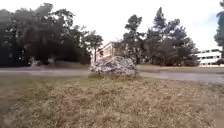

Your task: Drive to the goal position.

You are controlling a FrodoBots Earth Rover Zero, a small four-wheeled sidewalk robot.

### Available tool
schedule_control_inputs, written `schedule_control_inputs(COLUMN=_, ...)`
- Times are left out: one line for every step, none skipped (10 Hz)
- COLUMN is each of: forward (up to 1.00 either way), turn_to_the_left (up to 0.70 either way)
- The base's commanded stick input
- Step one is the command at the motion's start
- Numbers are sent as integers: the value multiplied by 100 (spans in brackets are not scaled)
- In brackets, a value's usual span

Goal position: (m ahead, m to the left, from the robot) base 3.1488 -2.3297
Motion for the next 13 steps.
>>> schedule_control_inputs(forward=70, turn_to_the_left=-14)
schedule_control_inputs(forward=70, turn_to_the_left=-14)
schedule_control_inputs(forward=70, turn_to_the_left=-14)
schedule_control_inputs(forward=70, turn_to_the_left=-14)
schedule_control_inputs(forward=70, turn_to_the_left=-14)
schedule_control_inputs(forward=70, turn_to_the_left=-14)
schedule_control_inputs(forward=70, turn_to_the_left=-14)
schedule_control_inputs(forward=70, turn_to_the_left=-14)
schedule_control_inputs(forward=70, turn_to_the_left=-14)
schedule_control_inputs(forward=70, turn_to_the_left=-14)
schedule_control_inputs(forward=70, turn_to_the_left=-14)
schedule_control_inputs(forward=70, turn_to_the_left=-14)
schedule_control_inputs(forward=70, turn_to_the_left=-14)
